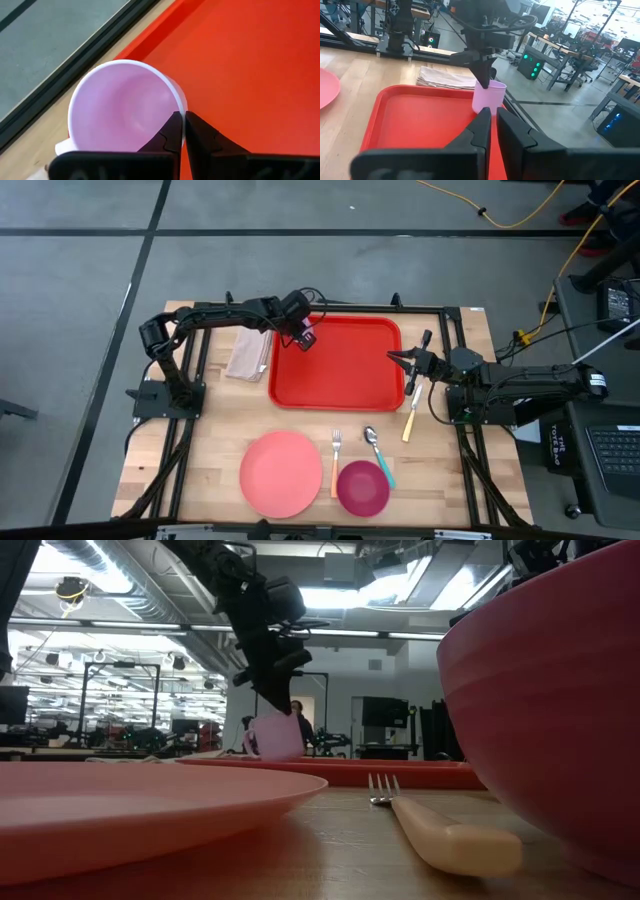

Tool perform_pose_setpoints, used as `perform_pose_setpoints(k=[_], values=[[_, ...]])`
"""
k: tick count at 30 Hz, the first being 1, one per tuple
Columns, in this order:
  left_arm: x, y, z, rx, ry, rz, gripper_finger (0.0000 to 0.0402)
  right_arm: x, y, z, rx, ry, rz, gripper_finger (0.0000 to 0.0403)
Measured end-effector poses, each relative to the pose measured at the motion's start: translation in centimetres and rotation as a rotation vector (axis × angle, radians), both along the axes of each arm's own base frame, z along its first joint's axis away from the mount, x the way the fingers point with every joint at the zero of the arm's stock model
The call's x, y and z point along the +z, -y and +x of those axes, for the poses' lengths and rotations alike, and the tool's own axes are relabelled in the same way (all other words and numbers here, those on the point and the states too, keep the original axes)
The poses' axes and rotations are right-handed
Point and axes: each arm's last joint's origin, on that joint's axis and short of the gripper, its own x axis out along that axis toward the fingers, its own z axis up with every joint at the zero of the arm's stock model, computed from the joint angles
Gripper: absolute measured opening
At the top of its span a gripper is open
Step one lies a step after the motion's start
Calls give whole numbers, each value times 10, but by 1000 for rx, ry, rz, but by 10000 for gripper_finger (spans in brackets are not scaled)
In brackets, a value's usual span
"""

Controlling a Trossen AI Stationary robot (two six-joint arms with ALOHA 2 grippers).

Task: Set up tray
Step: Put the purple mug on the red tray, then put the pink plate on the red tray at the bottom of the purple mug

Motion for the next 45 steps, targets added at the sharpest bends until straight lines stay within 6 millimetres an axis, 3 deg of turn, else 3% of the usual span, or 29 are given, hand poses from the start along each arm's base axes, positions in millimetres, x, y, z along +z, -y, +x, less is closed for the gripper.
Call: perform_pose_setpoints(k=[16,26,35,45], values=[[0,0,0,14,7,-4,51,0,0,0,0,0,0,36],[0,6,3,11,14,-13,54,0,0,0,0,1,2,36],[-20,3,12,33,-19,-17,69,0,-1,0,20,0,4,36],[-19,-1,16,37,17,28,84,0,-1,0,26,-1,5,36]])
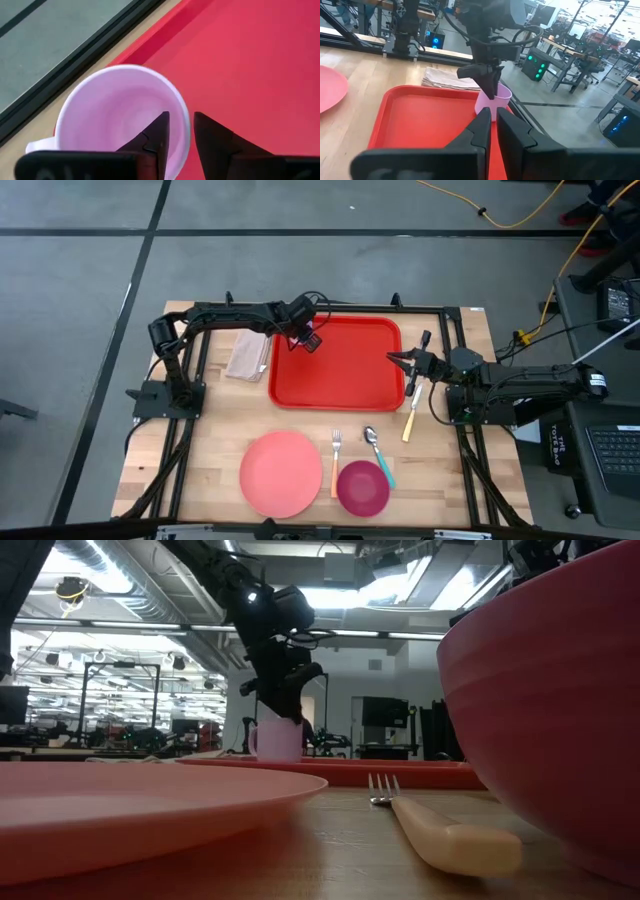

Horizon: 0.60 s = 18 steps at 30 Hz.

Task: Set up tray
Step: Put the pink plate on the red tray at the bottom of the purple mug

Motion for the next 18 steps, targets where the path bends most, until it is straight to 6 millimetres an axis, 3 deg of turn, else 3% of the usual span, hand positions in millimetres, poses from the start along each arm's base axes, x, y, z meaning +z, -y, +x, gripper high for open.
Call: perform_pose_setpoints(k=[18], values=[[8,-3,6,-62,53,93,111,0,0,0,0,0,0,36]])
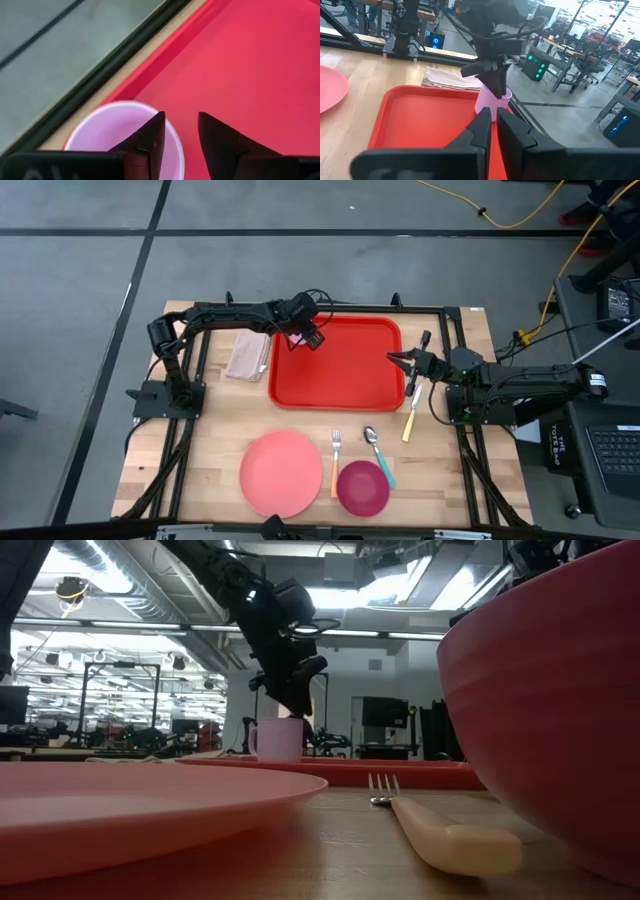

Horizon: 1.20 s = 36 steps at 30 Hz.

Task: Set up tray
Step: Put the pink plate on the red tray at the bottom of the purple mug

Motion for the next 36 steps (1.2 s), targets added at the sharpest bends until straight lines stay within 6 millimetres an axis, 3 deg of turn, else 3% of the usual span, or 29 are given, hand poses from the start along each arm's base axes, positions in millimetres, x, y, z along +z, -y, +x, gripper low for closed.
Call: perform_pose_setpoints(k=[6,12,17,21,25,29,36], values=[[10,-3,3,-38,-29,74,114,0,0,0,0,0,0,36],[48,-2,10,-121,-34,176,114,0,0,0,0,0,-1,36],[81,16,6,-225,-43,283,112,0,0,0,1,0,-2,36],[97,37,-10,-219,-103,312,94,0,0,0,0,2,-3,36],[97,62,-27,-232,-109,347,54,0,0,0,1,2,-4,36],[82,84,-47,-252,-48,358,12,0,0,0,1,2,-3,36],[50,120,-79,-364,109,327,2,0,0,0,-4,21,49,36]])
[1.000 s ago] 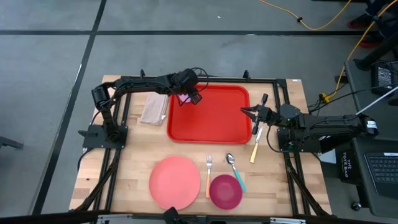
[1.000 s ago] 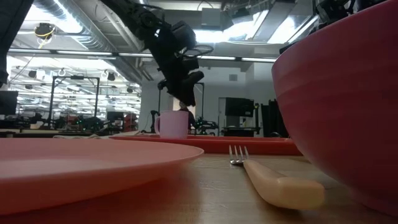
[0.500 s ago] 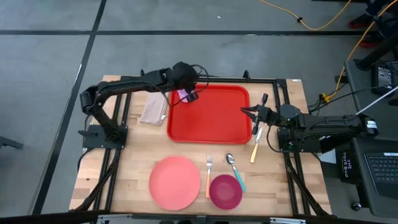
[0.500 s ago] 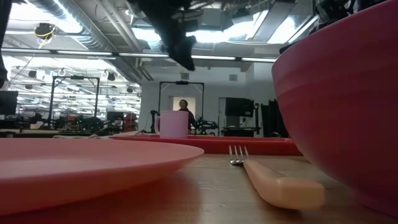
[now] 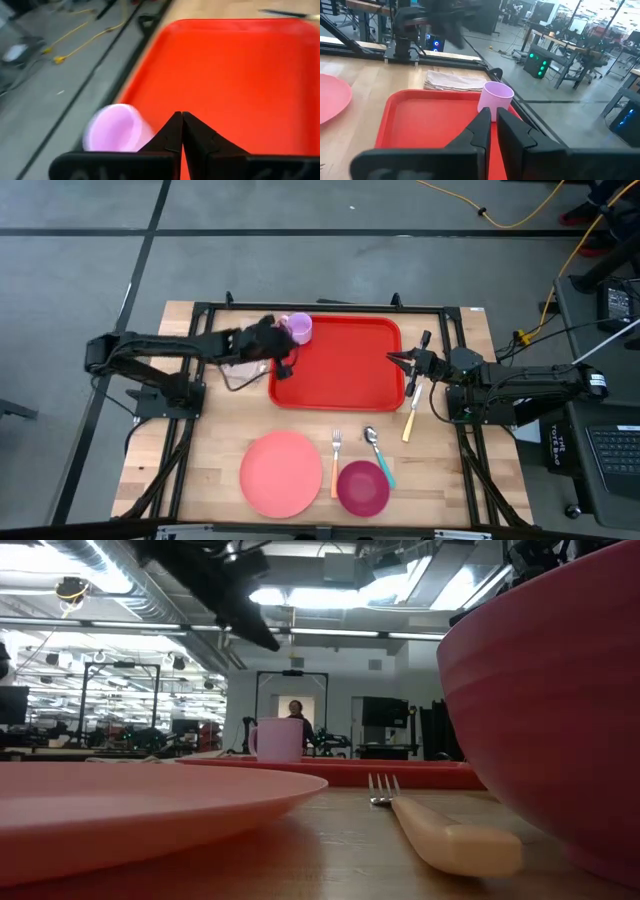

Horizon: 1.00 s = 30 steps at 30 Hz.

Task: Set up tray
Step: Put the pink plate on the red tray at the bottom of the purple mug

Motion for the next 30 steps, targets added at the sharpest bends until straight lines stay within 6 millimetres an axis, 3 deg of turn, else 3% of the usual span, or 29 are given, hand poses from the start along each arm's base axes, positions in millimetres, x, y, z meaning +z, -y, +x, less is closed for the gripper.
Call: perform_pose_setpoints(k=[7,18,30], values=[[-14,38,-20,-162,2,-10,3,0,0,0,0,0,0,36],[-44,72,-35,-126,-30,-58,1,0,0,0,6,8,23,36],[-44,110,-41,-132,53,-222,2,0,0,0,8,1,6,36]])
